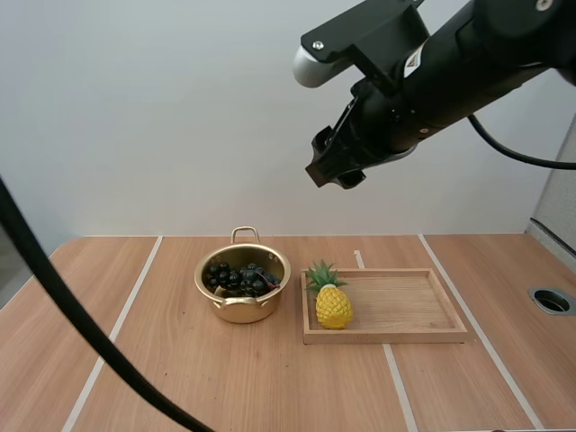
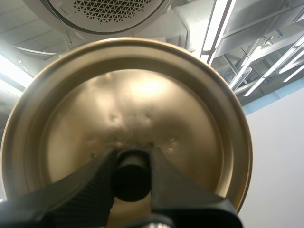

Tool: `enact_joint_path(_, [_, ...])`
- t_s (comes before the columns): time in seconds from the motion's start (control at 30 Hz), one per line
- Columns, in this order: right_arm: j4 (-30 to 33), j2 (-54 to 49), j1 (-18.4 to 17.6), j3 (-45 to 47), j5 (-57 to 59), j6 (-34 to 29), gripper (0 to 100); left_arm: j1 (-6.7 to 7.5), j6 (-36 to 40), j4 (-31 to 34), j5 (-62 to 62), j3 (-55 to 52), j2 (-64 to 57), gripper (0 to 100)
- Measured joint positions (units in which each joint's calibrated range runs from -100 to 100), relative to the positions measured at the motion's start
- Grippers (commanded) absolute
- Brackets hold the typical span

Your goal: Open the pot, put the grape inside, and close it

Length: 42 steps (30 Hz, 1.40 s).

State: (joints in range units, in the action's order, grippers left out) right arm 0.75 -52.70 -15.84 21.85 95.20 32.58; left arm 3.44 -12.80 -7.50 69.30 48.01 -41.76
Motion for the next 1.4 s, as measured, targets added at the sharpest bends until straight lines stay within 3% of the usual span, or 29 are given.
enact_joint_path(0.03, [0.6,-0.8,0.0,0.0,0.6,0.0,35,0.00,0.0,0.0,0.0,0.0,0.0,0])
enact_joint_path(0.07, [1.3,-1.5,0.0,0.0,0.8,0.0,1,0.00,0.0,0.0,0.0,0.0,0.0,0])
enact_joint_path(0.37, [3.5,-5.8,0.0,0.0,0.2,-0.1,0,0.00,0.0,0.2,1.8,0.0,0.1,0])
enact_joint_path(0.7, [4.5,-5.9,0.0,0.0,0.2,-0.7,0,0.00,0.0,0.6,27.9,0.5,8.0,0])
enact_joint_path(0.87, [4.5,-5.9,0.0,0.0,0.2,-0.8,0,0.00,0.0,1.2,30.7,-0.2,14.0,0])
enact_joint_path(1.07, [4.5,-5.9,0.0,0.0,0.2,-1.1,0,0.00,-0.4,1.8,30.7,-8.3,15.4,0])
enact_joint_path(1.4, [4.6,-5.9,0.0,0.0,0.2,-1.1,0,0.00,-3.6,1.8,30.7,-30.6,15.6,0])
